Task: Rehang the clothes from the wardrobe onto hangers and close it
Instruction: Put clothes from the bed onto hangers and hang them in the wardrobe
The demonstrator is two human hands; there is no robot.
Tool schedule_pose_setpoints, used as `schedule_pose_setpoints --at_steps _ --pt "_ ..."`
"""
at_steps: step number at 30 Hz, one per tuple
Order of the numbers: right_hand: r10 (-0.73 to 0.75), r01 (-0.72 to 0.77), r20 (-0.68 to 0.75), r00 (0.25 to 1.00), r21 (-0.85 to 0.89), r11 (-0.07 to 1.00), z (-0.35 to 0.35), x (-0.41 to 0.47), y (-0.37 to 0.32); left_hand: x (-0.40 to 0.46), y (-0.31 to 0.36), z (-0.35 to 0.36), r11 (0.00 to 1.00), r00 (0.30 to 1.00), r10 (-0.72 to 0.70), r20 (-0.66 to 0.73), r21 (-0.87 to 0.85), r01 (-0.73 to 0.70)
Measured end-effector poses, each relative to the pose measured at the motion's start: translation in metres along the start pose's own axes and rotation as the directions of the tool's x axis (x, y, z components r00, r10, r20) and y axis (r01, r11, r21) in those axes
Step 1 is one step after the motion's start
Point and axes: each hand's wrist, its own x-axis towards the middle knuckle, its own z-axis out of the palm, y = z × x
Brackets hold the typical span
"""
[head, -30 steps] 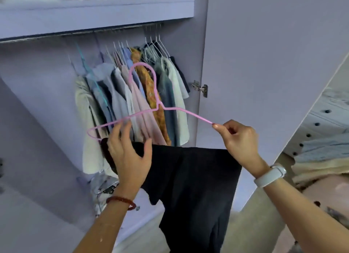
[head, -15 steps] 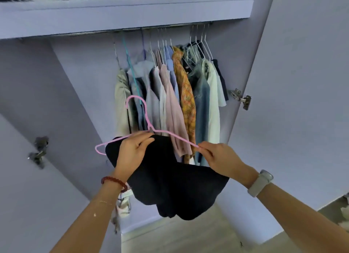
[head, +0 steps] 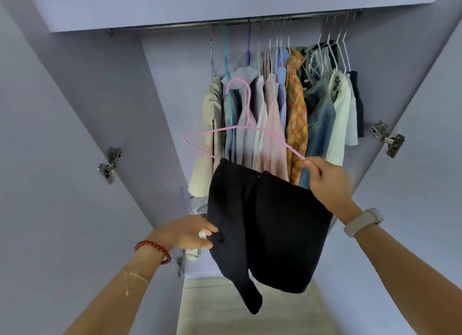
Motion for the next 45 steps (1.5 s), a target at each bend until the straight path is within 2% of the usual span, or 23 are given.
schedule_pose_setpoints --at_steps 1,2,3,5,6,7,8,10,12,16,19,21,23,26,29,31,33,34,36,38,39,43,45 --pt "-0.063 0.063 0.030 0.998 -0.003 0.998 0.001 0.000 -0.006 0.005 -0.002 0.005 0.998 0.998 -0.056 -0.002 0.002 0.056" --pt "-0.121 0.122 0.069 0.990 -0.008 0.993 0.002 0.000 -0.012 0.009 -0.002 0.006 0.997 0.993 -0.070 -0.093 -0.025 0.068" --pt "-0.164 0.165 0.108 0.981 -0.004 0.986 0.004 -0.002 -0.017 0.012 -0.002 0.003 0.998 0.968 -0.048 -0.245 -0.043 0.038" --pt "-0.171 0.167 0.180 0.969 0.041 0.985 0.010 -0.006 -0.027 0.017 0.004 -0.005 0.999 0.845 0.039 -0.533 0.006 -0.043" --pt "-0.148 0.136 0.212 0.966 0.072 0.988 0.013 -0.006 -0.033 0.021 0.006 -0.007 0.997 0.789 0.080 -0.610 0.047 -0.065" --pt "-0.127 0.106 0.241 0.962 0.096 0.990 0.016 -0.006 -0.040 0.025 0.009 -0.007 0.994 0.765 0.105 -0.635 0.075 -0.074" --pt "-0.116 0.089 0.268 0.956 0.112 0.990 0.019 -0.004 -0.048 0.030 0.010 -0.005 0.994 0.777 0.105 -0.620 0.083 -0.067" --pt "-0.113 0.065 0.317 0.942 0.158 0.985 0.024 0.006 -0.064 0.041 0.007 0.002 0.999 0.842 0.015 -0.539 0.043 0.009" --pt "-0.076 -0.015 0.370 0.926 0.238 0.971 0.028 0.021 -0.081 0.050 -0.006 0.004 0.998 0.855 -0.068 -0.514 -0.029 0.062" --pt "0.125 -0.335 0.479 0.869 0.382 0.861 0.047 0.052 -0.117 0.058 -0.036 -0.023 0.990 0.783 -0.113 -0.611 -0.135 0.037" --pt "0.233 -0.464 0.492 0.839 0.423 0.778 0.070 0.075 -0.148 0.057 -0.052 -0.056 0.976 0.724 -0.169 -0.669 -0.214 0.030" --pt "0.272 -0.508 0.485 0.831 0.464 0.726 0.087 0.092 -0.172 0.050 -0.062 -0.080 0.965 0.635 -0.215 -0.742 -0.262 0.020" --pt "0.298 -0.544 0.484 0.822 0.518 0.660 0.105 0.109 -0.195 0.040 -0.069 -0.105 0.966 0.495 -0.222 -0.840 -0.258 -0.006" --pt "0.345 -0.581 0.470 0.812 0.598 0.552 0.129 0.133 -0.226 0.022 -0.074 -0.149 0.982 0.273 -0.147 -0.951 -0.173 -0.074" --pt "0.438 -0.609 0.434 0.787 0.660 0.440 0.150 0.152 -0.242 0.005 -0.075 -0.196 0.995 0.065 -0.035 -0.997 -0.041 -0.089" --pt "0.497 -0.610 0.405 0.767 0.699 0.372 0.164 0.161 -0.247 0.001 -0.075 -0.223 0.998 -0.014 0.039 -0.999 0.040 -0.053" --pt "0.538 -0.593 0.369 0.758 0.735 0.330 0.176 0.172 -0.251 0.002 -0.074 -0.244 0.993 -0.037 0.122 -0.992 0.122 0.010" --pt "0.553 -0.584 0.355 0.754 0.749 0.314 0.182 0.179 -0.252 0.004 -0.074 -0.253 0.987 -0.025 0.155 -0.988 0.154 0.043" --pt "0.583 -0.568 0.325 0.745 0.767 0.299 0.191 0.195 -0.251 0.013 -0.074 -0.267 0.978 0.042 0.182 -0.982 0.185 0.100" --pt "0.610 -0.566 0.288 0.738 0.756 0.329 0.199 0.210 -0.244 0.024 -0.077 -0.277 0.973 0.109 0.171 -0.979 0.185 0.136" --pt "0.616 -0.573 0.277 0.738 0.740 0.353 0.204 0.216 -0.239 0.030 -0.079 -0.281 0.972 0.120 0.167 -0.979 0.184 0.145" --pt "0.639 -0.603 0.284 0.715 0.713 0.358 0.228 0.232 -0.226 0.045 -0.083 -0.284 0.978 0.057 0.188 -0.981 0.192 0.081" --pt "0.659 -0.623 0.295 0.692 0.705 0.338 0.242 0.230 -0.224 0.048 -0.086 -0.283 0.979 0.047 0.191 -0.981 0.193 0.063"
